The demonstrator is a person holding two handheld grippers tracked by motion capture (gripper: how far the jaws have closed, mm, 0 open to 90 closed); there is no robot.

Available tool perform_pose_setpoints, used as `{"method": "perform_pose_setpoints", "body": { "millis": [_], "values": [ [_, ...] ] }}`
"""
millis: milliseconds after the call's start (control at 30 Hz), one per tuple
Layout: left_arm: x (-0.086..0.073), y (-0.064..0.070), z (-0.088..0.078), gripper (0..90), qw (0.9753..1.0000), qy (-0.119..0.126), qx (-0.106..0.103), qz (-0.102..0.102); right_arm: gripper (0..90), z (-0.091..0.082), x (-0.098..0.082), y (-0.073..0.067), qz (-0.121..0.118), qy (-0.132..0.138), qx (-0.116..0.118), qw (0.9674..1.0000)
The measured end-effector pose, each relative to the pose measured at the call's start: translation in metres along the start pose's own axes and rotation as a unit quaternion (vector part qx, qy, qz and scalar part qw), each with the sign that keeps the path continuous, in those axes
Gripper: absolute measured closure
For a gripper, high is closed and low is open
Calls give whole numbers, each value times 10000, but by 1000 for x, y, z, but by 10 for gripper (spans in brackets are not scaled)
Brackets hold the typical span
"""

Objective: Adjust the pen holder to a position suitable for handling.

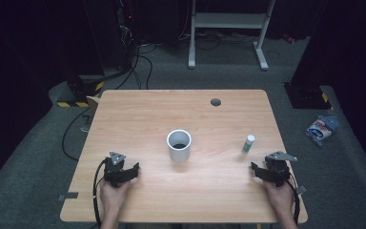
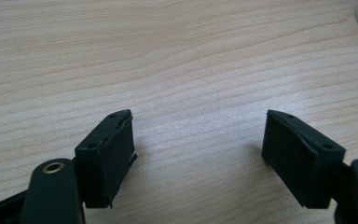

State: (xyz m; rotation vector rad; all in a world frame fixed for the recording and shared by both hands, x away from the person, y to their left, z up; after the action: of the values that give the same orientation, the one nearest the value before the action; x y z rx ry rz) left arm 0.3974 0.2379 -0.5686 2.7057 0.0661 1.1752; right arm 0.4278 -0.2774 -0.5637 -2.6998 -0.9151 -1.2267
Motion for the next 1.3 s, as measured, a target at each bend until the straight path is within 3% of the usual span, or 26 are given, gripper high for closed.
{"method": "perform_pose_setpoints", "body": {
  "millis": [267,300,400,600,1067,1300],
  "values": [
    [0,0,-2,265,10000,-35,-52,18,341,0,0,0,-11,6,9,10000],
    [0,2,-2,268,9999,-43,-150,-38,341,0,0,0,-12,6,9,10000],
    [-1,5,-3,277,9998,-41,-200,33,341,0,0,0,-11,5,9,10000],
    [2,9,-6,283,9993,26,-365,-31,338,0,0,0,-15,4,11,10000],
    [21,32,-17,284,9970,156,-747,147,333,0,0,0,-18,3,18,10000],
    [31,41,-19,285,9954,177,-933,112,330,0,0,-1,-14,0,21,10000]
  ]
}}
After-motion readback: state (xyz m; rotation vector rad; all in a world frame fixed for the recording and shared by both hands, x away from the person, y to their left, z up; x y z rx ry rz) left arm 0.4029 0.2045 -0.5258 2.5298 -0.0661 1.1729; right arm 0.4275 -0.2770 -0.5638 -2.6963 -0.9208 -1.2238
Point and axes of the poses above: each handheld gripper's, and its own axes: z roughly forward along the jaws, x roughly out of its top, y roughly to its right, the point moved 6 cm from there along z, roughly forward along the jaws, and after that the axes turned 15 degrees about -z, right-handed, at the moved point
